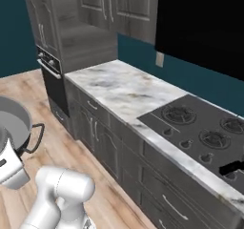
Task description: Move the pot and pan from the stove into the sink.
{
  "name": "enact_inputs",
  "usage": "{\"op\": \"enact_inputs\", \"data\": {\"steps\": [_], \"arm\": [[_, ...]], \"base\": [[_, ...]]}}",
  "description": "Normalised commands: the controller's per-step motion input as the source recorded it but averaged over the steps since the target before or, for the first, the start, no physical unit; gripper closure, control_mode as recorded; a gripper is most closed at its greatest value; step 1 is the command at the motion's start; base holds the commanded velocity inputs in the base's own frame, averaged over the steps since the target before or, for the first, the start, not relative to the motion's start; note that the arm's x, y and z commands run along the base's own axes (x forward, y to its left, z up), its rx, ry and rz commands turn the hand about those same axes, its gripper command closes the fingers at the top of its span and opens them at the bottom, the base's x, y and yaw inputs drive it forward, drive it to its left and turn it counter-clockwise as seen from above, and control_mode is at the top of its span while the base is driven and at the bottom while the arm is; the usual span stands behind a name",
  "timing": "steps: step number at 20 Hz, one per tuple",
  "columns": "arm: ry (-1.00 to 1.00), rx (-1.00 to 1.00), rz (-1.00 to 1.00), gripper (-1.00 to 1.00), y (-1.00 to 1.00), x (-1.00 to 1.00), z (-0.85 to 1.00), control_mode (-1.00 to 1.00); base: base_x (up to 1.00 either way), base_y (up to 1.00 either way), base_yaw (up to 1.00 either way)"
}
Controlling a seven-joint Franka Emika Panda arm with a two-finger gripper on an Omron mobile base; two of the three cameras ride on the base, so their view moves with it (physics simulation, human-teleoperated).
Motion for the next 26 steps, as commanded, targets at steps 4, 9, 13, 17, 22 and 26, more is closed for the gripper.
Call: {"op": "enact_inputs", "data": {"steps": [4,9,13,17,22,26], "arm": [[0.00,0.00,0.00,1.00,0.00,0.00,0.00,1.00],[0.00,0.00,0.00,1.00,0.00,0.00,0.00,1.00],[0.00,0.00,0.00,1.00,0.00,0.00,0.00,1.00],[0.00,0.00,0.00,1.00,0.00,0.00,0.00,1.00],[0.00,0.00,0.00,1.00,0.00,0.00,0.00,1.00],[0.00,0.00,0.00,1.00,0.00,0.00,0.00,1.00]], "base": [[0.00,-0.06,0.41],[0.00,-0.03,0.42],[0.00,-0.03,0.42],[0.00,-0.02,0.42],[0.00,-0.01,0.40],[0.00,0.00,0.40]]}}
